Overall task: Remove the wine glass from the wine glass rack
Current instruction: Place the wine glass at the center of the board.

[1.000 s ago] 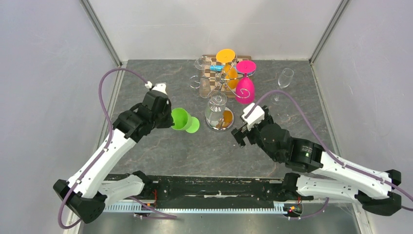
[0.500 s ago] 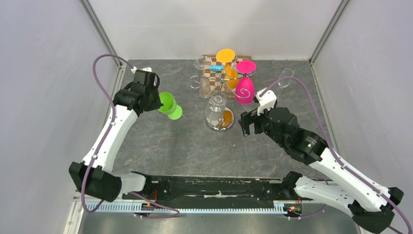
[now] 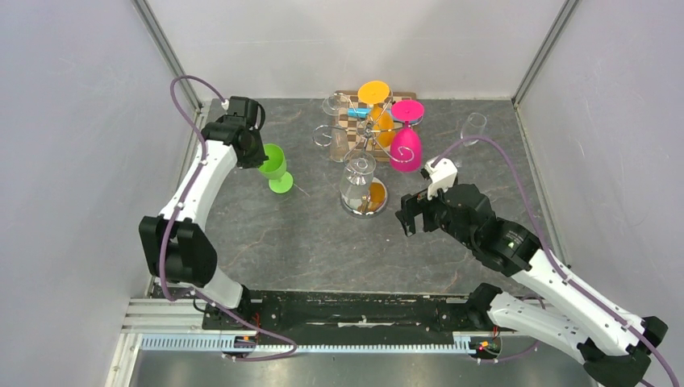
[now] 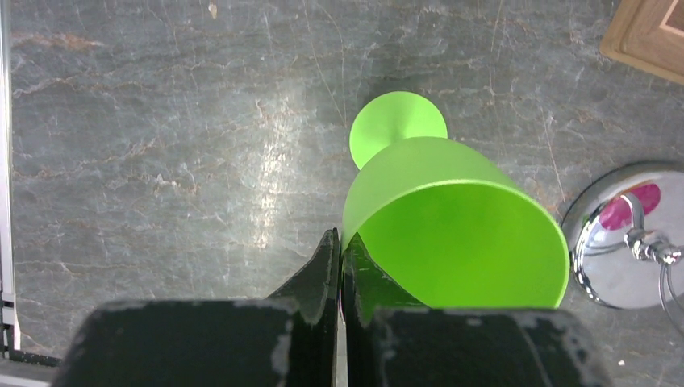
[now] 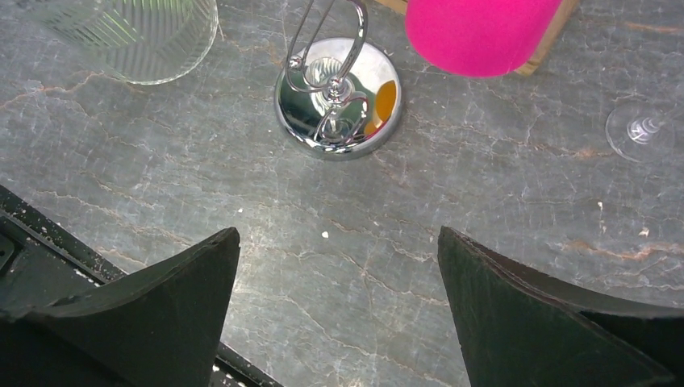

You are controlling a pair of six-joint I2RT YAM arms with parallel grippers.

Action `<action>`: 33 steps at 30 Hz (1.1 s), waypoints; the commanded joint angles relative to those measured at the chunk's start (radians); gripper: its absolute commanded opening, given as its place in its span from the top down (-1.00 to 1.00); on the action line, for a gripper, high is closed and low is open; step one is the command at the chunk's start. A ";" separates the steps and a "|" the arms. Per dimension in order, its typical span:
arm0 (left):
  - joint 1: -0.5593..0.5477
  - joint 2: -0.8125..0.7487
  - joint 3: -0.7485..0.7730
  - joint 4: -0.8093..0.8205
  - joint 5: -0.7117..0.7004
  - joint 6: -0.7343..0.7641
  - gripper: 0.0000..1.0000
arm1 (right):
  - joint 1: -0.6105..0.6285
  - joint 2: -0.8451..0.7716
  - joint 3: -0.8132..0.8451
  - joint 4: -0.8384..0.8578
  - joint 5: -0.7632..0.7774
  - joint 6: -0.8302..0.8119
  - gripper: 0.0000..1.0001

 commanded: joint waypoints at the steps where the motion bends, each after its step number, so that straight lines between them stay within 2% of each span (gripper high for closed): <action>1: 0.027 0.069 0.101 0.017 -0.025 0.060 0.95 | -0.002 -0.035 -0.024 0.017 -0.004 0.029 -0.90; 10: 0.080 0.213 0.197 0.001 0.012 0.049 0.95 | -0.002 -0.064 -0.063 0.003 0.000 0.059 -0.96; 17: 0.089 0.262 0.221 0.002 -0.013 0.049 0.92 | -0.001 -0.089 -0.077 -0.019 0.030 0.077 -0.96; 20: 0.091 0.268 0.228 0.003 -0.010 0.049 0.75 | -0.001 -0.073 -0.071 -0.039 0.030 0.057 -0.96; 30: 0.091 0.228 0.244 -0.005 -0.004 0.064 -0.14 | -0.001 -0.074 -0.069 -0.035 -0.034 0.027 -0.96; 33: 0.090 0.193 0.240 -0.007 0.000 0.068 -0.22 | -0.002 -0.060 -0.038 -0.057 -0.011 0.021 -0.96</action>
